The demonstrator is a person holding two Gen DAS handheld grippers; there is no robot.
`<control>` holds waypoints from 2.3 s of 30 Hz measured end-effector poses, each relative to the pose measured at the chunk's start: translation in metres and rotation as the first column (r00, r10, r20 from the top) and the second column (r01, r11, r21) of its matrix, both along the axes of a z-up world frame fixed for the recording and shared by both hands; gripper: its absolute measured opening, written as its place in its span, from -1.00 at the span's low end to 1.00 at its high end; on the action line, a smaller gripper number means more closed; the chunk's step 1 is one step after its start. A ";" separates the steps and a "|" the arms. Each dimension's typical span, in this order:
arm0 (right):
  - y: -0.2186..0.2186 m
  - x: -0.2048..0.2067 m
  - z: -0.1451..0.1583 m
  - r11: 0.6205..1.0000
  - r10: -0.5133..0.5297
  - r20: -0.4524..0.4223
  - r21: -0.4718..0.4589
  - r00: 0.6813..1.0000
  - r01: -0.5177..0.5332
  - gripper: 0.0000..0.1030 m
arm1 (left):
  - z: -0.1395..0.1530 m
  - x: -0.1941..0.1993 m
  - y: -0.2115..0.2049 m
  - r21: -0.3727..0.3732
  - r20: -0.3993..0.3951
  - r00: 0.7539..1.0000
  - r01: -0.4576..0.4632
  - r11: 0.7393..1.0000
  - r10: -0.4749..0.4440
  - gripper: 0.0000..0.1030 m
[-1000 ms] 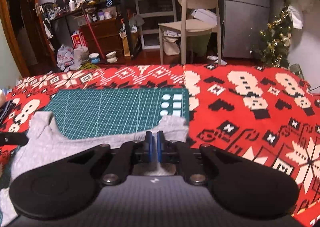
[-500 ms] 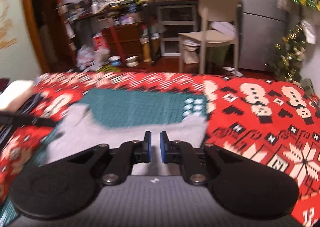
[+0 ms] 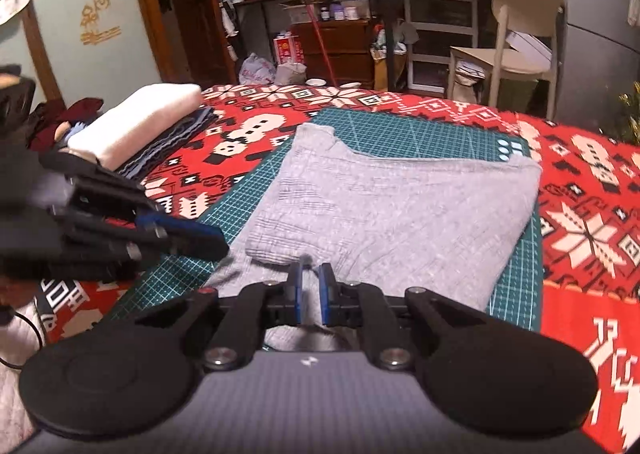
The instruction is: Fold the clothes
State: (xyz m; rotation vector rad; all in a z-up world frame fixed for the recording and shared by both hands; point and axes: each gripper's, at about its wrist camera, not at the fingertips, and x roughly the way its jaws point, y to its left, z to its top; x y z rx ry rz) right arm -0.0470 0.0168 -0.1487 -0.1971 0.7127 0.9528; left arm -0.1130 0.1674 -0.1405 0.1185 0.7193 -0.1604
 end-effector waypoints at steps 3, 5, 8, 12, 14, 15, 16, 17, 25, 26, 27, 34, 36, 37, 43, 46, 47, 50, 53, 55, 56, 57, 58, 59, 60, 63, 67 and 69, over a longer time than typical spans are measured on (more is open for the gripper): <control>-0.006 0.000 0.003 1.000 -0.009 0.007 -0.007 1.000 0.009 -0.82 | -0.006 0.003 -0.019 0.156 0.022 0.997 0.070 0.985 -0.074 -0.88; -0.009 0.000 0.005 1.000 -0.014 0.010 -0.008 1.000 0.014 -0.82 | -0.010 0.005 -0.026 0.226 0.018 0.994 0.100 0.969 -0.107 -0.79; -0.014 -0.001 0.005 1.000 -0.024 0.012 -0.005 1.000 0.024 -0.81 | -0.015 0.009 -0.031 0.283 -0.014 0.992 0.126 0.951 -0.127 -0.77; -0.017 -0.003 0.005 1.000 -0.028 0.008 -0.001 1.000 0.028 -0.80 | -0.015 0.013 -0.034 0.323 -0.021 0.994 0.112 0.940 -0.112 -0.65; -0.017 -0.003 0.004 1.000 -0.026 0.006 0.001 1.000 0.026 -0.80 | -0.015 0.014 -0.032 0.328 -0.019 0.995 0.097 0.940 -0.096 -0.52; -0.018 -0.003 0.004 1.000 -0.026 0.005 0.003 1.000 0.026 -0.80 | -0.014 0.015 -0.032 0.326 -0.021 0.995 0.096 0.941 -0.095 -0.51; -0.018 -0.002 0.004 1.000 -0.027 0.002 0.005 1.000 0.027 -0.80 | -0.014 0.015 -0.031 0.324 -0.023 0.995 0.097 0.941 -0.094 -0.52; -0.018 -0.002 0.004 1.000 -0.029 -0.001 0.008 1.000 0.029 -0.80 | -0.014 0.015 -0.032 0.324 -0.023 0.995 0.100 0.941 -0.098 -0.52; -0.022 0.005 0.002 0.998 -0.053 -0.024 0.037 0.998 0.054 -0.80 | 0.005 0.019 -0.032 0.181 0.059 0.991 0.111 0.977 -0.123 -0.56; -0.024 0.006 0.002 0.997 -0.058 -0.029 0.040 0.998 0.059 -0.80 | 0.003 0.021 -0.033 0.191 0.056 0.991 0.108 0.976 -0.121 -0.56; -0.025 0.007 0.001 0.997 -0.063 -0.033 0.043 0.998 0.064 -0.80 | 0.001 0.023 -0.034 0.210 0.052 0.991 0.111 0.971 -0.124 -0.56; -0.033 0.011 0.001 0.994 -0.089 -0.055 0.054 0.994 0.092 -0.80 | -0.013 0.019 -0.039 0.339 0.011 0.973 0.215 0.916 -0.233 -0.56; -0.033 0.012 0.000 0.993 -0.093 -0.066 0.060 0.993 0.097 -0.80 | -0.015 0.018 -0.037 0.343 -0.008 0.970 0.230 0.911 -0.243 -0.76; -0.033 0.012 0.000 0.993 -0.093 -0.071 0.063 0.993 0.098 -0.80 | -0.012 0.021 -0.033 0.295 -0.017 0.974 0.222 0.929 -0.227 -0.87; -0.026 0.014 0.005 0.993 -0.069 -0.079 0.088 0.995 0.076 -0.80 | 0.012 0.026 -0.007 -0.049 -0.050 0.989 0.140 0.989 -0.142 -0.92; -0.023 0.016 0.006 0.994 -0.062 -0.084 0.088 0.995 0.069 -0.79 | 0.015 0.029 0.006 -0.168 -0.089 0.992 0.078 0.983 -0.093 -0.92; -0.022 0.018 0.004 0.994 -0.063 -0.089 0.081 0.994 0.070 -0.80 | 0.014 0.030 0.010 -0.187 -0.105 0.992 0.056 0.981 -0.076 -0.92; -0.020 0.024 -0.006 0.994 -0.077 -0.133 0.070 0.988 0.087 -0.80 | 0.004 0.032 0.016 -0.216 -0.163 0.986 0.009 0.976 -0.045 -0.92; -0.019 0.028 -0.012 0.992 -0.090 -0.166 0.068 0.982 0.103 -0.79 | -0.002 0.031 0.018 -0.241 -0.192 0.981 -0.006 0.970 -0.042 -0.91; -0.019 0.027 -0.014 0.993 -0.085 -0.172 0.066 0.981 0.098 -0.79 | -0.003 0.028 0.018 -0.250 -0.198 0.979 -0.012 0.968 -0.039 -0.89; -0.019 0.027 -0.013 0.993 -0.081 -0.171 0.066 0.982 0.094 -0.79 | -0.003 0.027 0.018 -0.256 -0.201 0.979 -0.018 0.966 -0.035 -0.89; -0.019 0.025 -0.011 0.994 -0.076 -0.166 0.069 0.983 0.088 -0.79 | -0.003 0.025 0.020 -0.266 -0.206 0.978 -0.027 0.963 -0.030 -0.89; -0.019 0.024 -0.008 0.994 -0.070 -0.161 0.074 0.984 0.083 -0.79 | -0.002 0.024 0.023 -0.279 -0.208 0.978 -0.035 0.960 -0.025 -0.89; -0.019 0.023 -0.006 0.994 -0.064 -0.156 0.080 0.986 0.077 -0.79 | 0.000 0.021 0.026 -0.296 -0.206 0.978 -0.043 0.954 -0.020 -0.89; -0.019 0.023 -0.003 0.994 -0.060 -0.150 0.086 0.987 0.073 -0.79 | 0.003 0.018 0.031 -0.313 -0.195 0.981 -0.051 0.948 -0.012 -0.89; -0.018 0.023 0.006 0.992 -0.054 -0.133 0.108 0.990 0.068 -0.79 | 0.011 0.014 0.045 -0.333 -0.149 0.988 -0.088 0.939 0.039 -0.80; -0.016 0.029 0.011 0.989 -0.061 -0.130 0.126 0.990 0.077 -0.79 | 0.019 0.031 0.062 -0.300 -0.074 0.988 -0.153 0.942 0.137 -0.71; -0.016 0.031 0.011 0.989 -0.069 -0.133 0.124 0.989 0.085 -0.79 | 0.020 0.046 0.068 -0.269 -0.034 0.984 -0.177 0.947 0.174 -0.71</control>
